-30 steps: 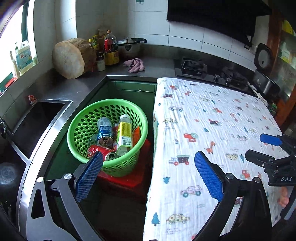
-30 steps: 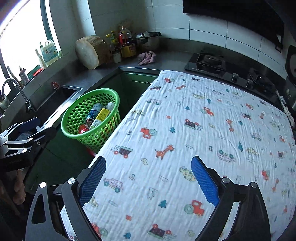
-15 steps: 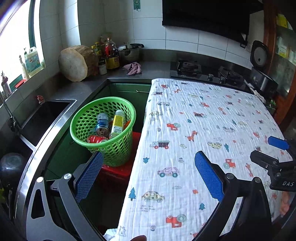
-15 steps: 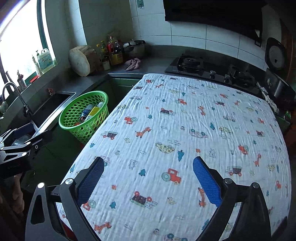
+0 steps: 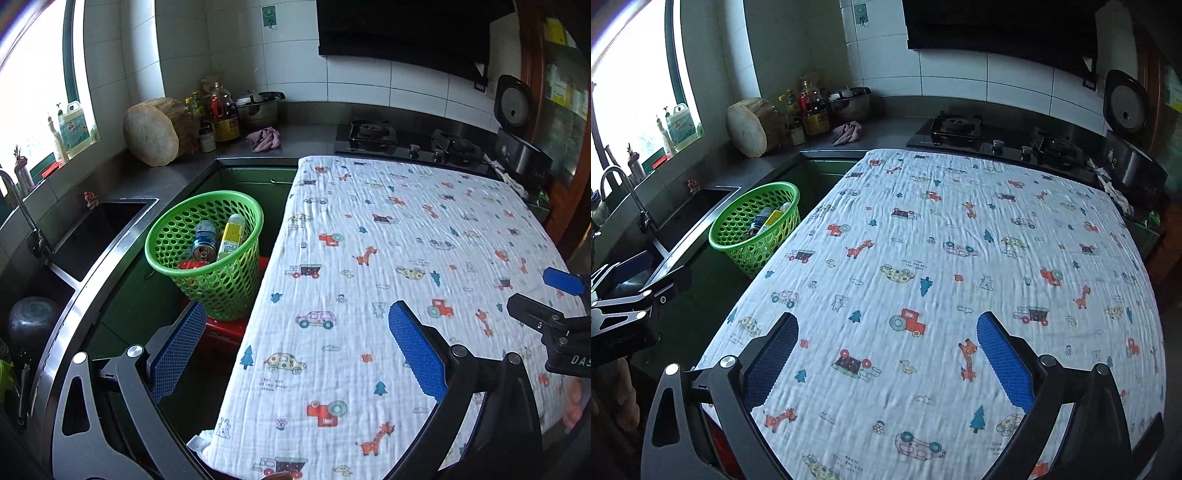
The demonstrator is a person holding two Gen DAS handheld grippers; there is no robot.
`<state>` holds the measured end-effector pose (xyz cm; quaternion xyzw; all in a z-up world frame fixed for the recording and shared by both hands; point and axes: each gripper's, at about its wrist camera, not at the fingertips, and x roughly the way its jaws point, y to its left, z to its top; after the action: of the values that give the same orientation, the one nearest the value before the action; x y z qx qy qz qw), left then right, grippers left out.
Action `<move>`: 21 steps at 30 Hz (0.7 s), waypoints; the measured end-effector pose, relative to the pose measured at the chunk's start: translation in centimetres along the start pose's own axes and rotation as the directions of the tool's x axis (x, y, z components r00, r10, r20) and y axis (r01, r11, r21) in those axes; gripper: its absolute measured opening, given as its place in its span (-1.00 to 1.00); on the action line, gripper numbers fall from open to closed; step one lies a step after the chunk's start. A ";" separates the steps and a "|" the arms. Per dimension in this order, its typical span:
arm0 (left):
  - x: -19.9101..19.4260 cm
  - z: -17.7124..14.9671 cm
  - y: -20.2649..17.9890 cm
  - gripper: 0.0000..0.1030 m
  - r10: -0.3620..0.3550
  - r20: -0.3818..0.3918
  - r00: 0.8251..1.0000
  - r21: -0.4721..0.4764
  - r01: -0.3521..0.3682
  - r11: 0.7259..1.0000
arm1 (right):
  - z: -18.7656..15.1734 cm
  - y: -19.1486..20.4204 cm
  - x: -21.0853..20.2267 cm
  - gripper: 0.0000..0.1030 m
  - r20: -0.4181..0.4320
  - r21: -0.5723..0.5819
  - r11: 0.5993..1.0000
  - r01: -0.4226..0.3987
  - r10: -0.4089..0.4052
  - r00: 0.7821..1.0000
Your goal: Collect trash
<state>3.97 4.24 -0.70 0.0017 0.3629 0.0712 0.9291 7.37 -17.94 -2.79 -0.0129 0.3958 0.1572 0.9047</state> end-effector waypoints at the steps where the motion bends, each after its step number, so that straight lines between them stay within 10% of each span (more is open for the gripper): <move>1: -0.1 -0.1 0.0 0.90 0.001 0.000 1.000 -0.005 -0.001 1.000 | -0.2 -0.2 -0.1 0.83 0.001 0.002 1.000 -0.001 0.001 1.000; 21: -1.9 -0.8 -0.3 0.90 0.008 0.010 1.000 -0.006 -0.008 1.000 | -0.8 -0.5 -2.2 0.83 0.025 0.008 1.000 -0.001 0.000 1.000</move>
<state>2.03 3.69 -0.03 0.0009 0.3579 0.0759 0.9307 5.54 -19.15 -1.83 -0.0072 0.3851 0.1560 0.9096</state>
